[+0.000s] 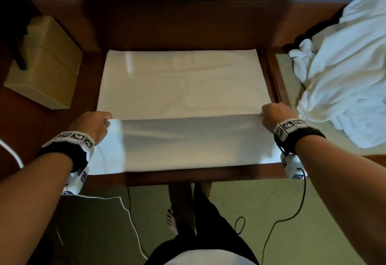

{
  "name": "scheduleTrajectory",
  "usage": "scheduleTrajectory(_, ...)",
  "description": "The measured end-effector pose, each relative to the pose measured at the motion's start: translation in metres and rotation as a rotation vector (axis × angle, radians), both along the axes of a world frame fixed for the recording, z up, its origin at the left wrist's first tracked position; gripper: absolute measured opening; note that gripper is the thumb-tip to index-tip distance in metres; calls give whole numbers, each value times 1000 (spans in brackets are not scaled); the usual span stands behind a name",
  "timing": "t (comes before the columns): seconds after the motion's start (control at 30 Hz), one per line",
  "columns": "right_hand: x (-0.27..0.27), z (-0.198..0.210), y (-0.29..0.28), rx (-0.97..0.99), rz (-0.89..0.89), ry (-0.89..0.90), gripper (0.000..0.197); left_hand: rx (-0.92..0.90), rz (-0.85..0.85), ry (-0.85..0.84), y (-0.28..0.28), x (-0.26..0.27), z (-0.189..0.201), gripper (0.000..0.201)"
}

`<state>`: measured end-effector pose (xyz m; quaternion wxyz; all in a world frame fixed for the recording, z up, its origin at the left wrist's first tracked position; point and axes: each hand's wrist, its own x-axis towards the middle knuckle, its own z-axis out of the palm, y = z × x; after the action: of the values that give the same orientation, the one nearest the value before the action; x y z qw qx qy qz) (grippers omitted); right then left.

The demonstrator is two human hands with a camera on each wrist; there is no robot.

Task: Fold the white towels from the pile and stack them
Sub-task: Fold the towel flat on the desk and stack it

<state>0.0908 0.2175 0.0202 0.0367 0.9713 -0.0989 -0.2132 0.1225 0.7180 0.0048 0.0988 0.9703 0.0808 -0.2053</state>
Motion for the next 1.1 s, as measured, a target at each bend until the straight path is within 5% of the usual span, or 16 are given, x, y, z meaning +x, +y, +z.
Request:
scheduleTrajectory(0.33, 112, -26, -8, 34, 34, 15, 20, 169, -94, -56, -11, 103, -33, 23)
scheduleTrajectory(0.4, 118, -43, -12, 20, 53, -55, 24, 156, -127, -97, -17, 107, -43, 37)
scheduleTrajectory(0.47, 108, -66, -13, 51, 36, -228, 40, 147, -143, -180, -28, 97, -55, 60)
scheduleTrajectory(0.57, 68, -101, 2, 186, 28, -393, 48, 97, -153, -191, -44, 54, -85, 70)
scheduleTrajectory(0.73, -27, -146, 27, 229, 78, -122, 66, 95, -180, -94, -48, -42, -135, 70)
scheduleTrajectory(0.93, -83, -147, 23, 216, 106, -83, 67, 93, -158, -67, -44, -101, -133, 78)
scheduleTrajectory(1.1, -80, -141, 96, 295, 211, -194, 66, 36, -286, -117, -74, -104, -125, 81)
